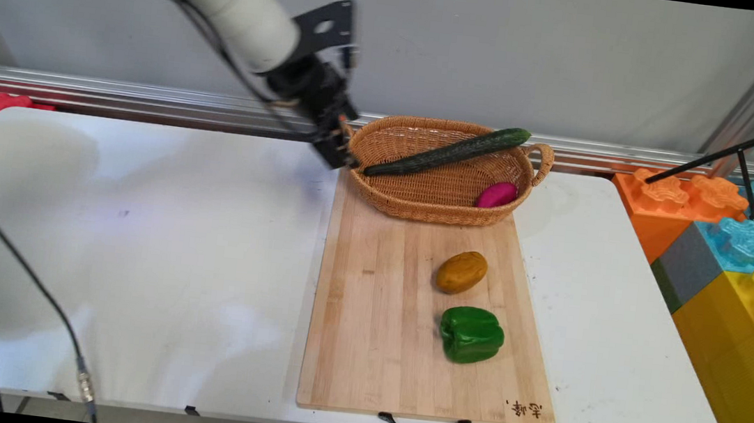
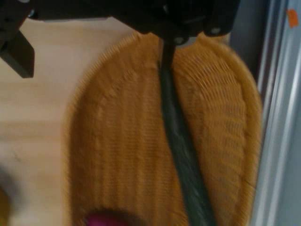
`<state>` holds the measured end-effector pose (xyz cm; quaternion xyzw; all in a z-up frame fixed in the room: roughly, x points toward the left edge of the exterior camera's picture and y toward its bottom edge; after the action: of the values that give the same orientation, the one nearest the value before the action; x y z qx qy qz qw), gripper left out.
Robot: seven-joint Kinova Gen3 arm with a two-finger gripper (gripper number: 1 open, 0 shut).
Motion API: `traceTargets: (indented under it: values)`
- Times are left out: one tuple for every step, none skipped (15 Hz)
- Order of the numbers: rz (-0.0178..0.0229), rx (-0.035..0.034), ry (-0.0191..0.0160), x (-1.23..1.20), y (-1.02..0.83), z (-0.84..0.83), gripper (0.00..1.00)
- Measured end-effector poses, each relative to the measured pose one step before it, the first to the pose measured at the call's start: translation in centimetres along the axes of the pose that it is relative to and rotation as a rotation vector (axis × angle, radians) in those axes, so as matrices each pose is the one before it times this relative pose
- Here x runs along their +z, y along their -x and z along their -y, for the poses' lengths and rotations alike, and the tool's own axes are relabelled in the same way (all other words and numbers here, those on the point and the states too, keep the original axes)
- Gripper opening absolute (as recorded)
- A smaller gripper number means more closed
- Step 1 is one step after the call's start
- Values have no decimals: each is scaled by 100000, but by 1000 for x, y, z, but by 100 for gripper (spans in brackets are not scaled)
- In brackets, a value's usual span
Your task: Pick up the cucumber from the vegetable basket
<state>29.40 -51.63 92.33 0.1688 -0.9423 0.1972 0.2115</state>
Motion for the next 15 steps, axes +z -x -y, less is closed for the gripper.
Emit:
traceTargets:
  values:
    - [-639,-417,-2146,1115,-1014,333,100]
    - [-500,-524,-1344,834,-672,221,100]
    - [-718,-1269,-2341,1462,-955,352,100]
    - [-582,-1291,-1944,1304,-676,285,100]
    - [-491,-2052,-1713,1616,-681,242,100]
    - [-343,-2239,-1428,1626,-562,171,100]
    - [-255,-2188,-1220,1589,-490,110,100]
    - [-308,-1767,-896,1358,-366,51,100]
    - [-246,-1963,-816,1534,-337,4,100]
    - [-334,-1795,-423,1474,-272,-37,100]
    - [-201,-1516,-8,1267,-139,-94,100]
    - [-254,-1548,110,1379,-121,-92,100]
    - [-205,-1061,116,1121,-95,-72,100]
    - [-98,-1144,-21,1196,-9,-49,100]
    - [-58,-1015,-44,1134,4,-51,100]
